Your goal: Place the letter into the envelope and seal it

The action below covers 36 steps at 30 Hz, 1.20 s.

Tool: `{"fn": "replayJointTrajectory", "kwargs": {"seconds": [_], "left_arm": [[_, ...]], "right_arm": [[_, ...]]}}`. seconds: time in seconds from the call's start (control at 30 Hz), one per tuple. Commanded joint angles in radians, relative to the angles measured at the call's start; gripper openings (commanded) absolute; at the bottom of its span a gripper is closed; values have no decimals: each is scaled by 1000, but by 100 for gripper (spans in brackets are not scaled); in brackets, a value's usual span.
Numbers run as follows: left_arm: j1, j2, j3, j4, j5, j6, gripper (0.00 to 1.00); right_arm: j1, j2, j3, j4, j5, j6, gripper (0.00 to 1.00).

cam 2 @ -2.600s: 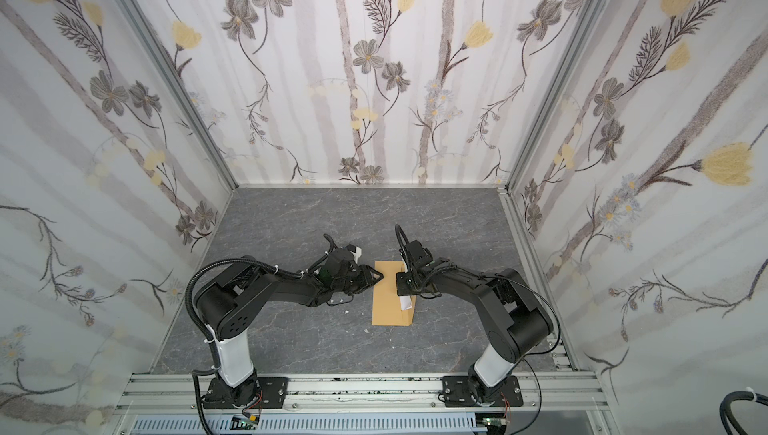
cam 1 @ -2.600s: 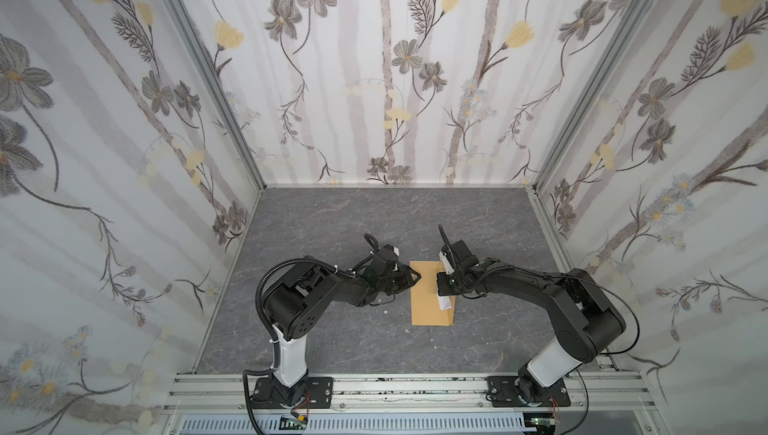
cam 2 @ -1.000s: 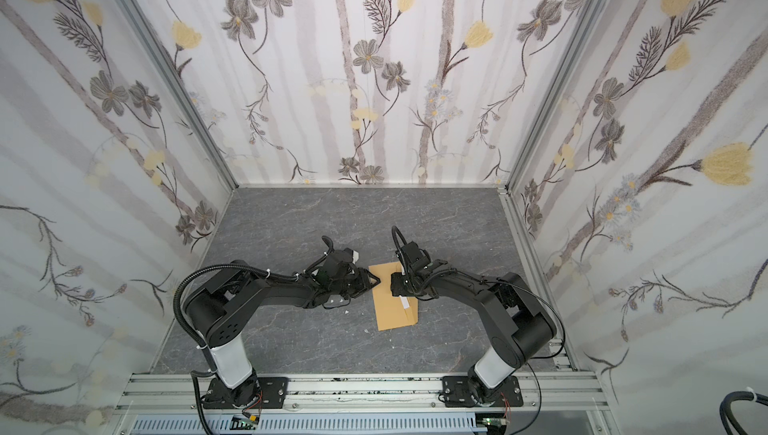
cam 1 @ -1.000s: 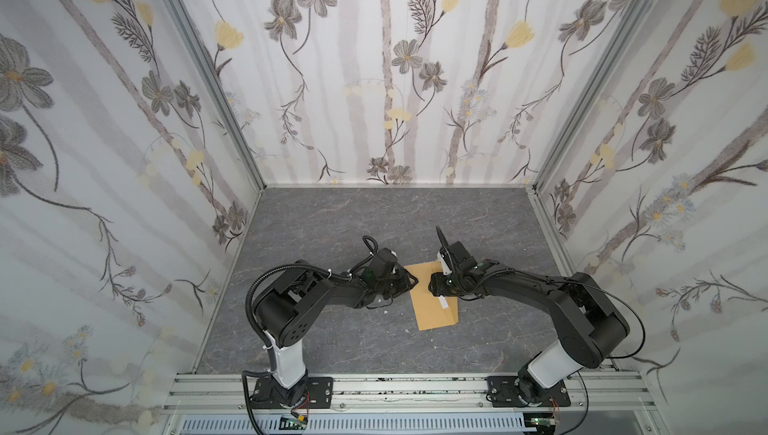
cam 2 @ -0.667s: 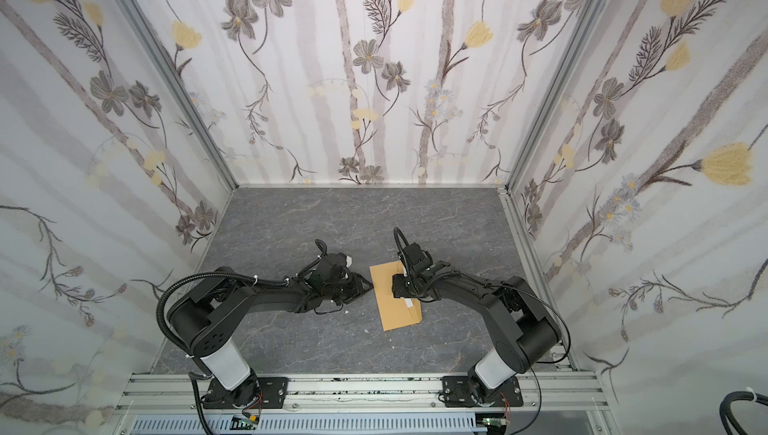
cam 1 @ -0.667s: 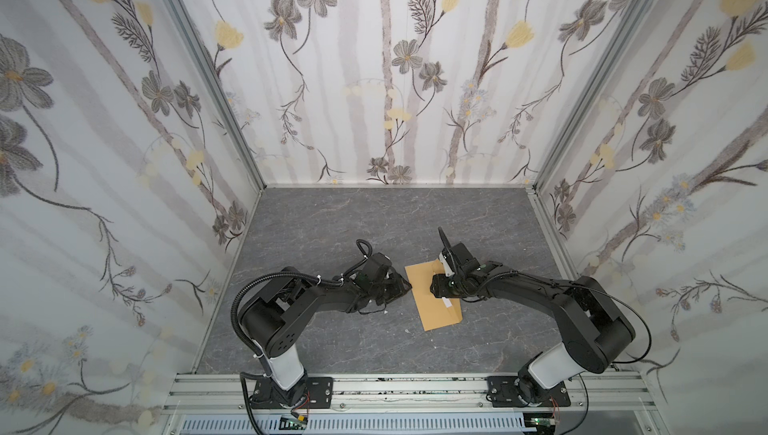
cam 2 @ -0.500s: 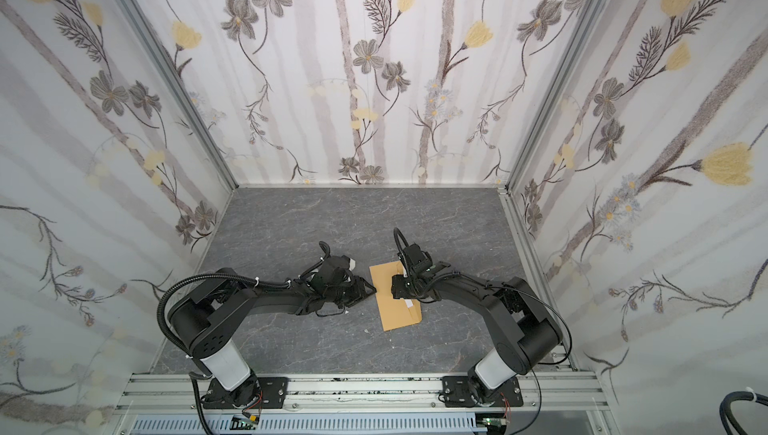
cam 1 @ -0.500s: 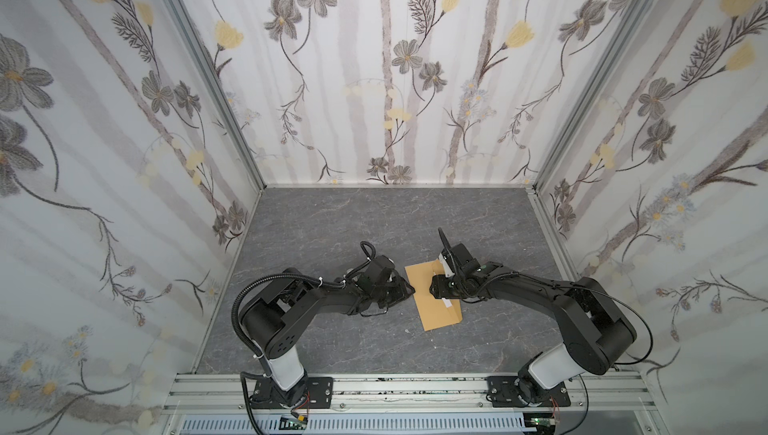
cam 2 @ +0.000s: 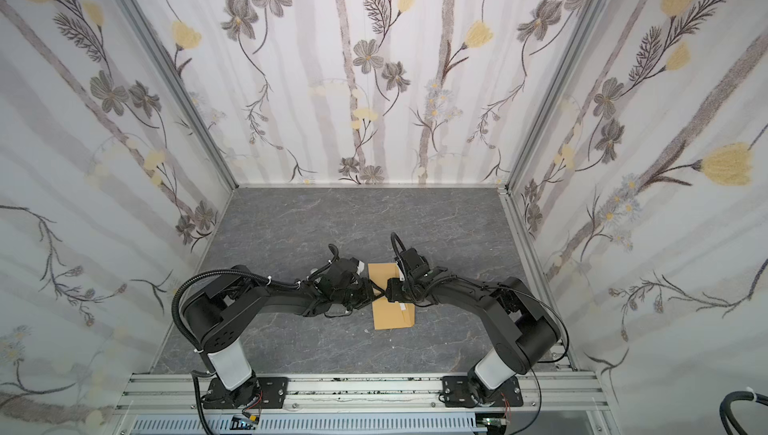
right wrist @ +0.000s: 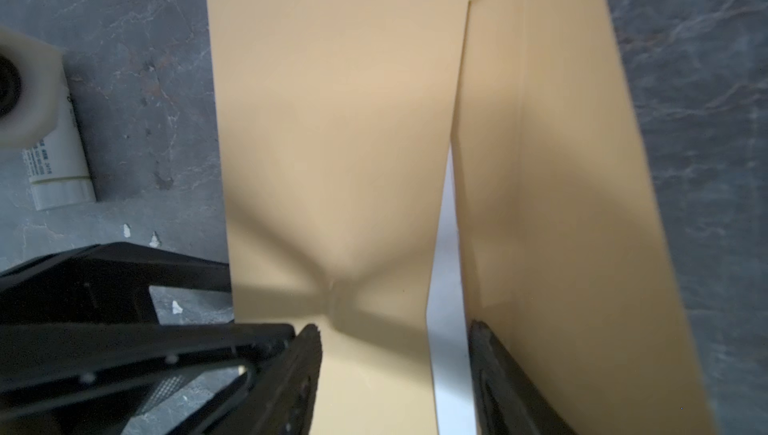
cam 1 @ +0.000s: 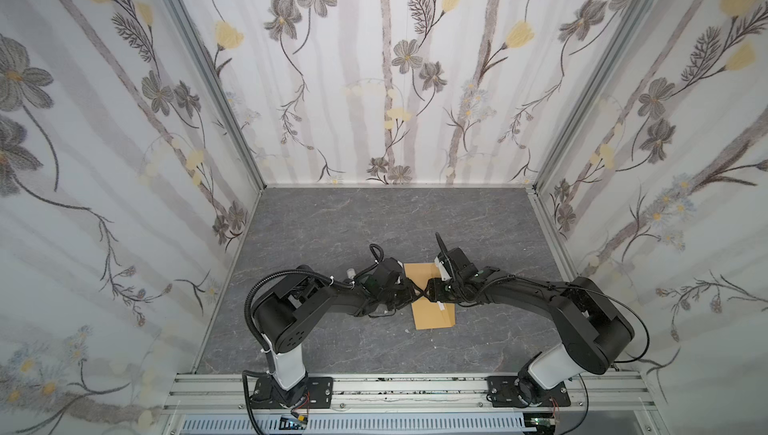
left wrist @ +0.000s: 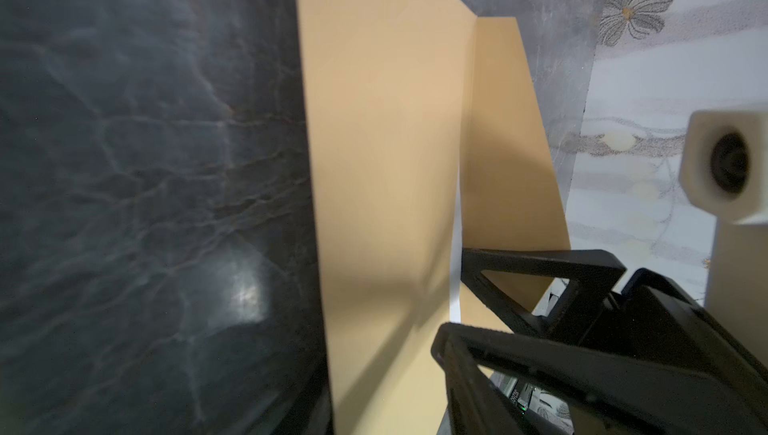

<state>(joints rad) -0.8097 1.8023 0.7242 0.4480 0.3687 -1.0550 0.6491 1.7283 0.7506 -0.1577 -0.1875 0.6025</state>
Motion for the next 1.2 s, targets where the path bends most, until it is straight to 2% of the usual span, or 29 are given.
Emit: {"fn": "replayJointTrajectory", "kwargs": {"seconds": [0.0, 0.1, 0.27, 0.47, 0.77, 1.17], "left_arm": [[-2, 20, 4, -75, -26, -8, 41], [1, 13, -6, -77, -31, -2, 41], [44, -39, -49, -99, -41, 5, 41], [59, -108, -57, -178, -53, 41, 42], [-12, -83, -26, -167, -34, -8, 41], [-15, -58, -29, -138, -31, -31, 40]], "right_arm": [[4, 3, -22, 62, -99, 30, 59], [-5, -21, -11, 8, -21, 13, 59], [-22, -61, -7, -30, 31, 8, 60], [-22, -63, -6, -29, 28, 23, 61], [-5, -32, -19, 5, 26, 66, 64], [3, -43, -76, 145, -96, 149, 65]]}}
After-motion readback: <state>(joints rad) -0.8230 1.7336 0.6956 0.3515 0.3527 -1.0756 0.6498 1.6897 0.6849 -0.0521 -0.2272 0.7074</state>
